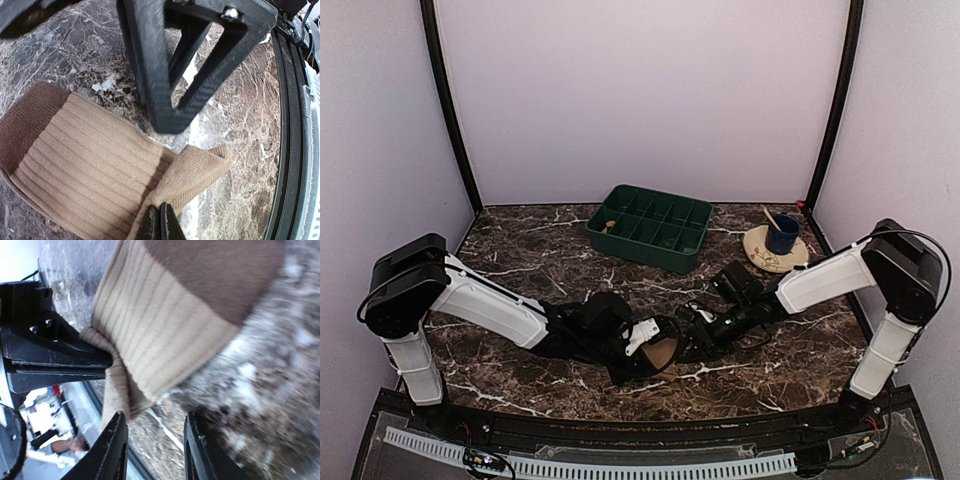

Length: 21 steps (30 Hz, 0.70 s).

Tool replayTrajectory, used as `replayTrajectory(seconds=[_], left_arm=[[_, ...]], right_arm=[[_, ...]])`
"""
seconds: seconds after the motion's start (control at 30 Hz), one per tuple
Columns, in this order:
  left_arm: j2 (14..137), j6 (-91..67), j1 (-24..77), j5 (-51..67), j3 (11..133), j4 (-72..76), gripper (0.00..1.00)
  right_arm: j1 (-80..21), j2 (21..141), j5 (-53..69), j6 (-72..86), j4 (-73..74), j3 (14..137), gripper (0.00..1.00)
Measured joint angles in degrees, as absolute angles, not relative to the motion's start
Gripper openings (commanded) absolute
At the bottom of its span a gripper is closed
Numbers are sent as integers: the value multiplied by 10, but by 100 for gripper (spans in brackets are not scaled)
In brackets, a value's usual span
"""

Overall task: Roll the socks
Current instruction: Roll the sock at the center of the board.

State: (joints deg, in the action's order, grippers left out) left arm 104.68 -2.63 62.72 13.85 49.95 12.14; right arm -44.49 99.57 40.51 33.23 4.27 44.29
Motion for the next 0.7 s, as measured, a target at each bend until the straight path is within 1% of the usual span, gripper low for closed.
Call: replayTrajectory(seconds=[0.13,0.3,0.5,0.7], left_arm=[[1047,-35,622,148,499,122,0],[1049,-45,615,165,499,122,0],[1055,-59,604,192,503,121,0],[1065,-73,592,225,510,117,0]], right_arm=[[-445,955,355,322,43,416,35],[-462,879,265,306,43,385,35],[-542,803,122,279,47,363,37],[-642,769,-16,242,70,361,39]])
